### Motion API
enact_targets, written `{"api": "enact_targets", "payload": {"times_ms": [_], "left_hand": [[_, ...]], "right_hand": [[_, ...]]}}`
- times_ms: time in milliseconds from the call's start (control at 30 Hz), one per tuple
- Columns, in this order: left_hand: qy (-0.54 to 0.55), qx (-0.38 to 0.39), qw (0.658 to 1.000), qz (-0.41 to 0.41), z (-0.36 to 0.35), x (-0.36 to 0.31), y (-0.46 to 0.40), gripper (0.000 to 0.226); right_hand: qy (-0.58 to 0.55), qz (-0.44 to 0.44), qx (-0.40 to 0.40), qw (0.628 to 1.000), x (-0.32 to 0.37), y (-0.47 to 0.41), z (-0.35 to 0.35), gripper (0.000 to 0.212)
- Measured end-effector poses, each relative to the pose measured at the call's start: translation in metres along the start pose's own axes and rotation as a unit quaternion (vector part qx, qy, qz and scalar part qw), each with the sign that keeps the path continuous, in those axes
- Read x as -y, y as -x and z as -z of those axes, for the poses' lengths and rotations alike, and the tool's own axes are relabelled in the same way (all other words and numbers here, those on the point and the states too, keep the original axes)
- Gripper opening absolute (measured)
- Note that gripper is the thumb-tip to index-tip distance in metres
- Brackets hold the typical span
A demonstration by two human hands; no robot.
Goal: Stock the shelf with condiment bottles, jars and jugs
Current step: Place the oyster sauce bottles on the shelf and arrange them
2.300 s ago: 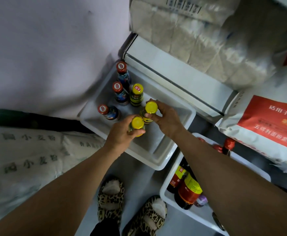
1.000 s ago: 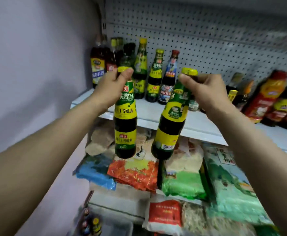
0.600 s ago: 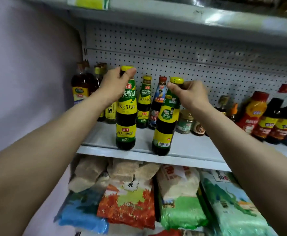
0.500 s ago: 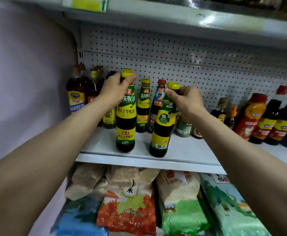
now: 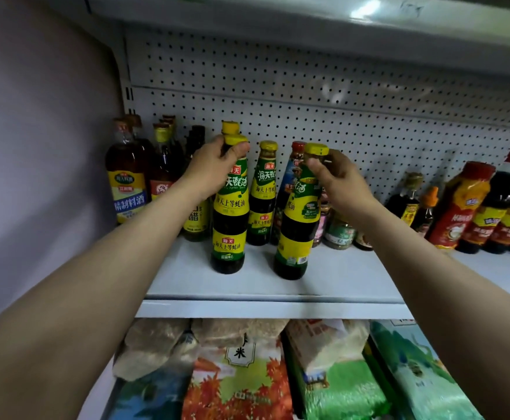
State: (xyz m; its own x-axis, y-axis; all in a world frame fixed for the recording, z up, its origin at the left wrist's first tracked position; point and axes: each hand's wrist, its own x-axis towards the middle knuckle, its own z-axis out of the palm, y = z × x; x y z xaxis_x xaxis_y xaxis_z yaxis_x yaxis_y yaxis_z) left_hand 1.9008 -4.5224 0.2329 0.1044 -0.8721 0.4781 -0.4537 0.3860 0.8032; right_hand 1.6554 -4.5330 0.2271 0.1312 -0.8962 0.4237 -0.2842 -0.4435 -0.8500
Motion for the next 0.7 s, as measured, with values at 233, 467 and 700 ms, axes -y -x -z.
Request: {"api": "enact_targets", "payload": {"times_ms": [233, 467, 700], "left_hand": [[0.045, -0.001, 0.999, 0.008, -0.006, 0.007, 0.01, 0.03], [0.007, 0.004, 0.998, 0.066, -0.005, 0.028, 0.029, 0.076], [0.002, 0.028, 0.996, 0.09, -0.005, 0.042, 0.039, 0.079]], "right_hand": [[0.045, -0.03, -0.033, 0.998, -0.038, 0.024, -0.018, 0.063], [0.013, -0.041, -0.05, 0.998, -0.051, 0.027, -0.022, 0.062], [-0.107, -0.059, -0.003, 0.993, -0.059, 0.033, -0.025, 0.057]]}}
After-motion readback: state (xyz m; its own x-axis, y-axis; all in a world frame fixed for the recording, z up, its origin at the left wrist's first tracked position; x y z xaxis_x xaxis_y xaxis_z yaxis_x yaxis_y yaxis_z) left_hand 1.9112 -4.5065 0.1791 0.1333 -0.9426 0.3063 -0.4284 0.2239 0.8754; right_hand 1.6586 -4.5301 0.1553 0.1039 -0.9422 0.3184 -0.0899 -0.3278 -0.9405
